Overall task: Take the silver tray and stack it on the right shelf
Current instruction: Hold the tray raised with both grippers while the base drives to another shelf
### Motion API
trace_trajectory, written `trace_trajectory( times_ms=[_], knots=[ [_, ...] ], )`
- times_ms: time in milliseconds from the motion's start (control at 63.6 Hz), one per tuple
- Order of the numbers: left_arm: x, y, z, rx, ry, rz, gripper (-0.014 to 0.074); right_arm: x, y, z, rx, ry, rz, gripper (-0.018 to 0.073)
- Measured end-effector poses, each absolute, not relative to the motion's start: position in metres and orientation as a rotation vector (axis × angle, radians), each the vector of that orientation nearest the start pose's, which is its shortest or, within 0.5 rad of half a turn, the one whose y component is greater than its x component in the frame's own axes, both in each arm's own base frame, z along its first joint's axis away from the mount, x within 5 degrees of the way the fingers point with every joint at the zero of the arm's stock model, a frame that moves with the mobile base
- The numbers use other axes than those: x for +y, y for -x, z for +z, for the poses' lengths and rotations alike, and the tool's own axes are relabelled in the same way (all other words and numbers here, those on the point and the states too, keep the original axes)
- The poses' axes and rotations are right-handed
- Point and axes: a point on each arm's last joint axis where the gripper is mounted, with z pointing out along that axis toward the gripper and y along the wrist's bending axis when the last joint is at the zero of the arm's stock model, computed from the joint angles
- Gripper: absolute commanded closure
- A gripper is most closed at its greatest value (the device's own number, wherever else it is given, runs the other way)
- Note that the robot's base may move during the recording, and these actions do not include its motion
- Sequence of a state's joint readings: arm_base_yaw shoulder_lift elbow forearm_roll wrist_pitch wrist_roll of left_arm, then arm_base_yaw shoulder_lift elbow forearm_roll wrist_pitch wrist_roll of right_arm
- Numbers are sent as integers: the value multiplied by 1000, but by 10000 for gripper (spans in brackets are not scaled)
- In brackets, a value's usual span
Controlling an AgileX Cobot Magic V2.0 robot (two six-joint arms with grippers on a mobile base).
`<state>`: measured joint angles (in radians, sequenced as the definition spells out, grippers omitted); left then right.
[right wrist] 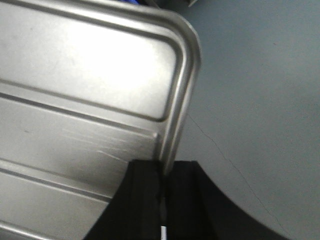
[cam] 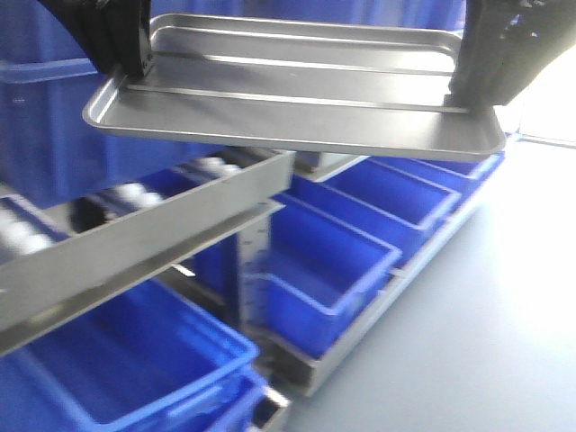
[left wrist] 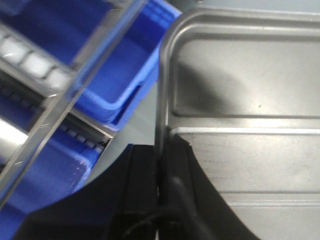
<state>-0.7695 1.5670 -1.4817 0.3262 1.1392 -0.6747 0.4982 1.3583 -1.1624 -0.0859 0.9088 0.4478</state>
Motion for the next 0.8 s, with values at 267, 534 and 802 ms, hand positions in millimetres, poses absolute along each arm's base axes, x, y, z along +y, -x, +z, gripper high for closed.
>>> trace_trajectory(
  times_ms=[267, 534, 802],
  knots=[
    [-208, -253, 350, 2597, -217, -57, 697, 127, -247, 325, 2600, 109, 241, 502],
    [-208, -253, 350, 2598, -216, -59, 697, 127, -247, 325, 2600, 109, 241, 502],
    [-208, -253, 350, 2600, -216, -61, 697, 127, -246, 324, 2606, 109, 237, 502]
  ],
)
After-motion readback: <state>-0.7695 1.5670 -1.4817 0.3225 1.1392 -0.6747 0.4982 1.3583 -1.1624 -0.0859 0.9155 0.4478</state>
